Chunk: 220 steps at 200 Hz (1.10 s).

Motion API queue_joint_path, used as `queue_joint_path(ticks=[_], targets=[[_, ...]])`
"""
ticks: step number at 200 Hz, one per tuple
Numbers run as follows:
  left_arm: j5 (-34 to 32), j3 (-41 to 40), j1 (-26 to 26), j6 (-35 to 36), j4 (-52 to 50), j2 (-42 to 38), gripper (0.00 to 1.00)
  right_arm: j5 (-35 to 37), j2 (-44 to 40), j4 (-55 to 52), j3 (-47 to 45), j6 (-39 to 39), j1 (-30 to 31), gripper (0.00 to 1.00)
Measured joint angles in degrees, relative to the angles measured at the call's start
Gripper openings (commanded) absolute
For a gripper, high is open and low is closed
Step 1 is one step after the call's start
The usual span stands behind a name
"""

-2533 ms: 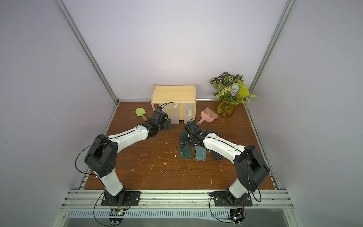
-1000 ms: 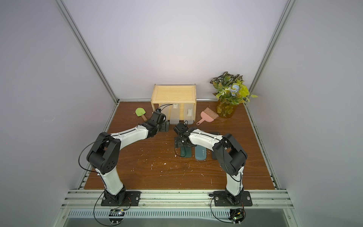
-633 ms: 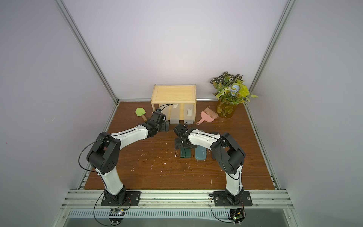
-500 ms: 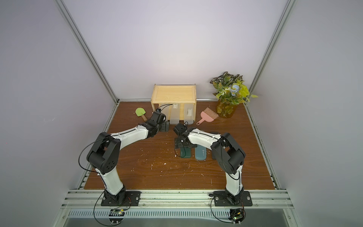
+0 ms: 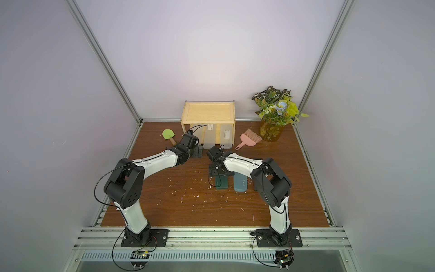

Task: Remove the pencil cases from the shelf
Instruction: Adjust the pencil case at the center of the board.

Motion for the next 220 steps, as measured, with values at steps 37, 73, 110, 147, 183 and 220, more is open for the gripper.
queue_joint_path(ticks=[37, 73, 110, 147, 183, 220], targets=[[0.0, 0.0, 0.0, 0.0, 0.0, 0.0, 1.00, 0.0, 0.0, 0.2, -0.2, 0.2, 0.0, 0.79], [-0.1, 0.0, 0.0, 0.0, 0.0, -0.1, 1.00, 0.2, -0.7, 1.1, -1.4, 0.4, 0.0, 0.78], [-0.2, 0.0, 0.1, 0.0, 0.0, -0.1, 1.00, 0.3, -2.7, 2.3, -4.3, 0.8, -0.4, 0.77], [-0.2, 0.0, 0.1, 0.0, 0.0, -0.1, 1.00, 0.2, -3.5, 2.3, -5.4, 1.2, -0.6, 0.91], [-0.2, 0.1, 0.1, 0.0, 0.0, -0.1, 1.00, 0.1, -3.8, 1.8, -6.0, 1.6, -0.7, 0.99], [-0.3, 5.1, 0.1, 0.0, -0.4, 1.8, 1.00, 1.8, -9.2, -0.3, -4.3, 0.7, -0.7, 0.99]])
